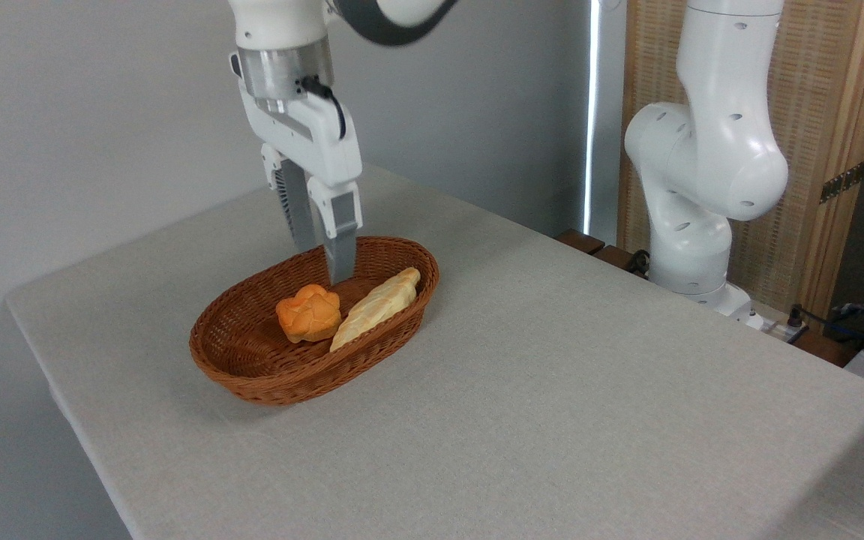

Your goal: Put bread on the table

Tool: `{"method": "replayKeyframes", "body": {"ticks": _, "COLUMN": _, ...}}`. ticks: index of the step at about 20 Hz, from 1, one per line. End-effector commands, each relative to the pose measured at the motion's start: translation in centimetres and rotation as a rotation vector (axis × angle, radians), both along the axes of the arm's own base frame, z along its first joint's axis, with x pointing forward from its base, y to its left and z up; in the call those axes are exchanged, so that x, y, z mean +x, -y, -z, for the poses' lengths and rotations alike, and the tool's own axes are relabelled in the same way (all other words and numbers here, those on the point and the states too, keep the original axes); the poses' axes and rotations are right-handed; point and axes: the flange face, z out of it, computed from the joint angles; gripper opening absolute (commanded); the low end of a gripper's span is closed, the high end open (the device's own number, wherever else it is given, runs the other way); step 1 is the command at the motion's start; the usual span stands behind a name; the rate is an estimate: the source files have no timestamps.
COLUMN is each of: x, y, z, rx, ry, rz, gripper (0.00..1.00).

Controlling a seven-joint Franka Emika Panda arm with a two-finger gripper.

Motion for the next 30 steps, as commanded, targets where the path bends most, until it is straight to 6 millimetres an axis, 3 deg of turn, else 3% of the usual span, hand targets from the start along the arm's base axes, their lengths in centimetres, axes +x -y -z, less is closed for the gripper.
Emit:
{"method": "replayKeyframes", "body": {"ticks": 1, "x": -1.2, "y": 0.3, "z": 1.8, "rx": -0.140, "ry": 0.058, "rz": -0.044, "gripper": 1.00}}
{"method": "replayKeyframes", "body": {"ticks": 5, "x": -2.4, "y": 2.6, "z": 4.4, "rx": -0.170, "ry": 0.068, "rz": -0.014, "gripper": 1.00}}
{"method": "replayKeyframes", "body": {"ticks": 9, "x": -3.9, "y": 4.0, "z": 5.6, "rx": -0.200, "ry": 0.089, "rz": -0.001, "gripper": 1.00}}
{"method": "replayKeyframes", "body": {"ticks": 17, "x": -4.8, "y": 4.7, "z": 8.2, "rx": -0.198, "ry": 0.132, "rz": 0.014, "gripper": 1.00}}
{"method": "replayKeyframes", "body": {"ticks": 21, "x": -4.5, "y": 4.7, "z": 8.5, "rx": -0.199, "ry": 0.153, "rz": 0.011, "gripper": 1.00}}
{"method": "replayKeyframes", "body": {"ticks": 30, "x": -3.6, "y": 5.2, "z": 11.3, "rx": -0.133, "ry": 0.166, "rz": 0.056, "gripper": 1.00}}
